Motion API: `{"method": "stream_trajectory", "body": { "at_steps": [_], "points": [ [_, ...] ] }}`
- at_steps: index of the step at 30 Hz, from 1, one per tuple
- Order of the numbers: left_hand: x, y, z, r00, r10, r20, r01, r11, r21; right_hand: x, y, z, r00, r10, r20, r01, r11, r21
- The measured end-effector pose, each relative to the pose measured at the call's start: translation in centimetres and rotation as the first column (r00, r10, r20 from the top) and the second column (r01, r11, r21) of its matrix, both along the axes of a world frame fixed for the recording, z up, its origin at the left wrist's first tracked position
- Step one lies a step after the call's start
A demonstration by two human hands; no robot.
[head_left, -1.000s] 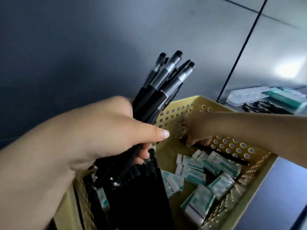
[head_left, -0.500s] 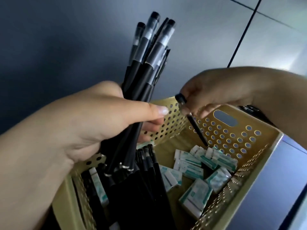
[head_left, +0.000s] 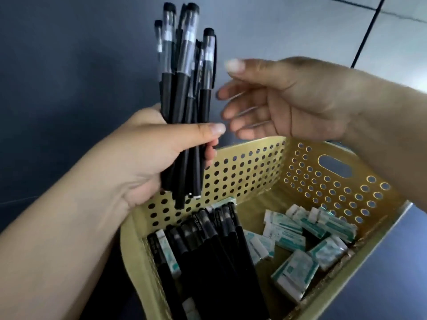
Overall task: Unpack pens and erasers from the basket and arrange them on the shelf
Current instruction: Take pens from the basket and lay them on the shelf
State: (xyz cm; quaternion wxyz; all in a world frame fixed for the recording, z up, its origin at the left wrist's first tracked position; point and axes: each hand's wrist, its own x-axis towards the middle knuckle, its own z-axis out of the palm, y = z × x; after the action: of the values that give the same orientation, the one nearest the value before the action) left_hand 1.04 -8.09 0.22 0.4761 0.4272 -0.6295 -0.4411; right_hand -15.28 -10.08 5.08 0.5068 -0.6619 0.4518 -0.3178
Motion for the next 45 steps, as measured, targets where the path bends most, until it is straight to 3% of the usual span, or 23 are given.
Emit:
{"method": "stream_trajectory", "body": {
  "at_steps": [2,5,7,11,16,18,22,28,34,39,43,45],
  "points": [
    [0.6,-0.6,-0.6,0.996,0.040,-0.083,-0.038,0.999,0.025,-0.6,0.0,-1.6,0.969,0.023,-0.244,0.011,0.990,0.140],
    [0.6,-0.6,-0.8,0.982,0.033,-0.189,-0.016,0.996,0.093,-0.3,0.6,-5.0,0.744,0.266,-0.612,-0.021,0.926,0.377],
    [0.5,-0.7,-0.9,0.983,0.033,-0.182,-0.016,0.996,0.093,0.5,0.9,-6.7,0.647,0.361,-0.671,-0.020,0.888,0.459],
    [0.5,-0.8,-0.9,0.978,0.055,-0.202,-0.034,0.994,0.106,2.4,1.2,-8.1,0.656,0.332,-0.678,0.016,0.892,0.452],
    [0.4,-0.8,-0.9,0.977,0.044,-0.211,-0.019,0.993,0.120,4.7,1.8,-9.0,0.364,0.339,-0.867,-0.050,0.937,0.345],
    [0.4,-0.9,-0.9,0.974,0.043,-0.222,-0.016,0.992,0.124,4.7,1.6,-9.1,0.302,0.322,-0.897,-0.049,0.945,0.323],
    [0.4,-0.8,-0.8,0.973,0.047,-0.227,-0.017,0.991,0.132,4.4,1.2,-9.0,0.337,0.250,-0.908,-0.036,0.967,0.252],
    [0.4,-0.9,-0.9,0.975,0.040,-0.218,-0.013,0.992,0.124,3.1,0.8,-8.4,0.306,0.150,-0.940,-0.025,0.988,0.150],
    [0.4,-0.9,-0.9,0.975,0.032,-0.220,-0.004,0.992,0.125,2.5,1.0,-8.4,0.406,0.099,-0.908,-0.004,0.994,0.107],
    [0.6,-0.9,-0.9,0.967,0.022,-0.253,0.015,0.989,0.146,2.7,1.0,-8.6,0.515,0.091,-0.852,0.049,0.990,0.135],
    [0.6,-0.9,-1.0,0.965,0.018,-0.262,0.020,0.990,0.142,2.6,1.0,-8.6,0.728,0.111,-0.677,0.136,0.944,0.300],
    [0.7,-1.0,-1.0,0.962,0.017,-0.272,0.024,0.989,0.147,2.6,1.0,-8.7,0.784,0.137,-0.605,0.127,0.919,0.373]
  ]
}}
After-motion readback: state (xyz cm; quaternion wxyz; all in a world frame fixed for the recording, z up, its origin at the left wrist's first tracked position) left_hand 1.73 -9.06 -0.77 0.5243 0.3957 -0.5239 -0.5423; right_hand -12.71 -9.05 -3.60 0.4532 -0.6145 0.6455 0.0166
